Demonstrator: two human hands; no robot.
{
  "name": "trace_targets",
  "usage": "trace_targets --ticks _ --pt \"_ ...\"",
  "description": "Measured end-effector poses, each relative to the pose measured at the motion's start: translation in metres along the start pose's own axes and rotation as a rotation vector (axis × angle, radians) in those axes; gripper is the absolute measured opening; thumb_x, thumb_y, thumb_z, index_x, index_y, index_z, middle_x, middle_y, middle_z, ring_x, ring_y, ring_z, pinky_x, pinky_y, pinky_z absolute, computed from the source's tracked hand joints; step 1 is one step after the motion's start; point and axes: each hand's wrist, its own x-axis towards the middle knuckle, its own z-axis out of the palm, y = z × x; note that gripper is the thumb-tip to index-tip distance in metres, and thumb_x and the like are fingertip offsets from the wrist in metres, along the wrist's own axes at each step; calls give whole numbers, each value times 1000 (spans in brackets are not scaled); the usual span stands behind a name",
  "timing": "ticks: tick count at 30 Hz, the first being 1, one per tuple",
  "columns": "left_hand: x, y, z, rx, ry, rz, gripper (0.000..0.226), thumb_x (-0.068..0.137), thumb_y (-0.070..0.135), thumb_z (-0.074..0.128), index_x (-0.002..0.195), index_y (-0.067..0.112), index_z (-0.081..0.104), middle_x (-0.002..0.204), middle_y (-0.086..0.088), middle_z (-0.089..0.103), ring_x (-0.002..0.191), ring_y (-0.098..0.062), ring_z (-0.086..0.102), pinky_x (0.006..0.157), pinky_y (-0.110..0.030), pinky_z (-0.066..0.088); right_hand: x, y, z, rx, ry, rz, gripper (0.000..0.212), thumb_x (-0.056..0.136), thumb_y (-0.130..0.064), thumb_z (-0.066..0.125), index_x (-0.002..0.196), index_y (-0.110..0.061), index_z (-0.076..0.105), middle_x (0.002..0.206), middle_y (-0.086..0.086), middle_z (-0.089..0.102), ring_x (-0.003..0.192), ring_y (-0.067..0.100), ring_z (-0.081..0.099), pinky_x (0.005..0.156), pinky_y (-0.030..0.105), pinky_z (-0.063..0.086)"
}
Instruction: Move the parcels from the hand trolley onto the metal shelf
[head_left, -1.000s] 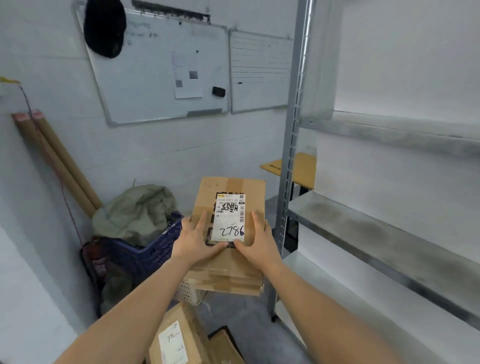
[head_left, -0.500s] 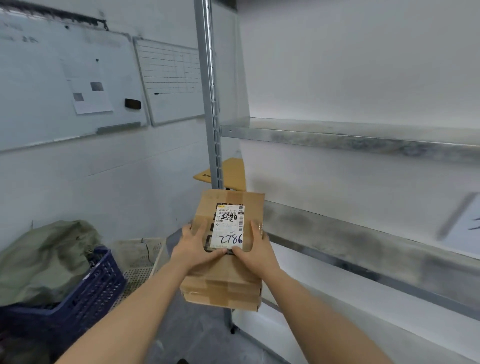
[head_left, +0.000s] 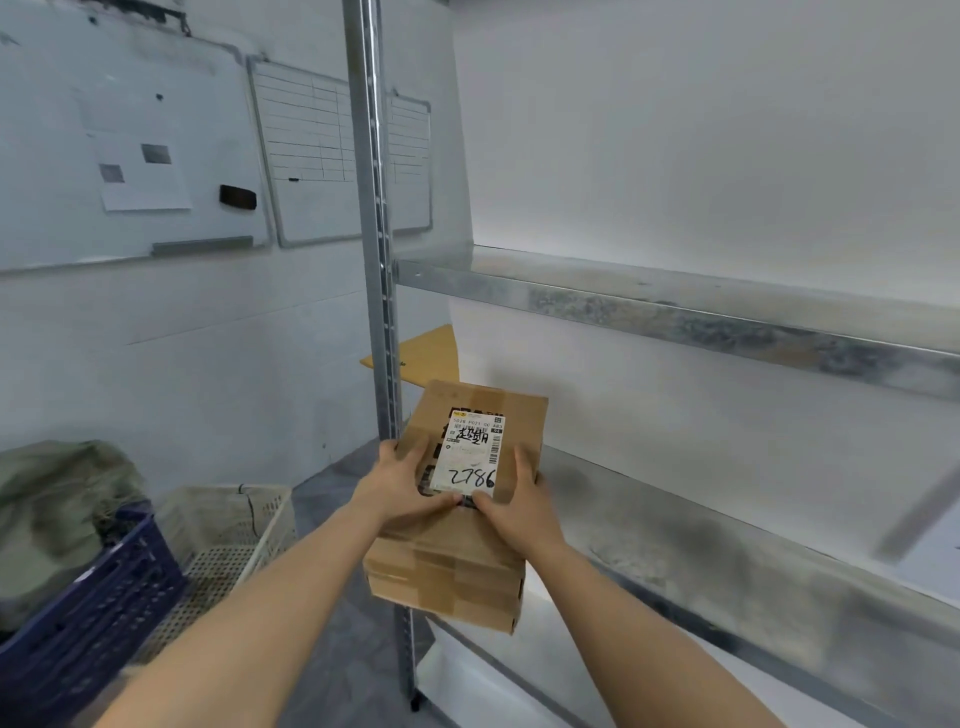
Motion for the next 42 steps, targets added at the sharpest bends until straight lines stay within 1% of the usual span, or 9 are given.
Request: trace_targets --ticks 4,7,18,22,25,27,31,37,42 --pt "25 8 7 34 -29 8 102 68 73 59 149 31 13 147 -15 19 133 -35 37 109 -42 37 22 12 -3 -1 -5 32 90 83 -45 62 149 -25 5 153 10 20 135 26 35 106 35 35" --pt "49 11 15 70 -53 21 95 76 65 59 150 29 10 151 -14 13 137 -34 32 110 -40 35 40 20 -3 10 -3 79 90 83 -45 62 149 -24 4 153 14 19 137 28 31 107 37 33" --pt "164 -8 22 133 -169 100 98 77 67 56 151 24 8 153 -15 9 141 -32 25 113 -37 28 131 28 18 9 56 243 92 82 -48 61 149 -28 2 151 16 19 132 32 37 106 40 36" --pt "203 -18 21 145 -219 111 105 69 76 51 151 26 8 152 -16 12 139 -33 28 112 -36 28 164 24 28 -21 110 295 90 81 -49 61 149 -26 7 146 16 27 131 32 37 103 40 39" --pt "226 -22 20 137 -229 143 95 79 67 55 151 24 11 151 -14 15 136 -31 30 110 -34 29 183 21 33 -15 130 330 88 81 -49 60 148 -26 7 144 15 29 130 32 38 101 39 40" --pt "240 -25 18 147 -241 168 91 81 65 54 151 25 11 151 -13 15 136 -32 31 109 -35 30 193 19 37 -32 146 347 89 81 -51 58 148 -27 7 145 16 29 129 33 40 100 40 42" --pt "259 -28 17 220 -238 177 99 71 77 45 150 28 11 151 -12 15 135 -31 33 109 -39 35 205 15 46 -56 166 386 88 82 -54 56 149 -27 6 148 18 25 129 33 41 100 38 40" --pt "266 -31 20 263 -238 205 89 81 71 45 150 31 8 149 -13 16 132 -32 36 107 -43 38 208 14 46 -76 158 406 86 83 -55 54 148 -27 6 147 17 26 129 34 40 99 40 40" --pt "260 -31 17 281 -243 208 83 86 66 41 151 28 4 157 -11 -2 144 -32 12 114 -47 27 204 9 43 -128 122 402 85 83 -56 52 148 -24 6 147 18 23 127 34 42 96 40 42"
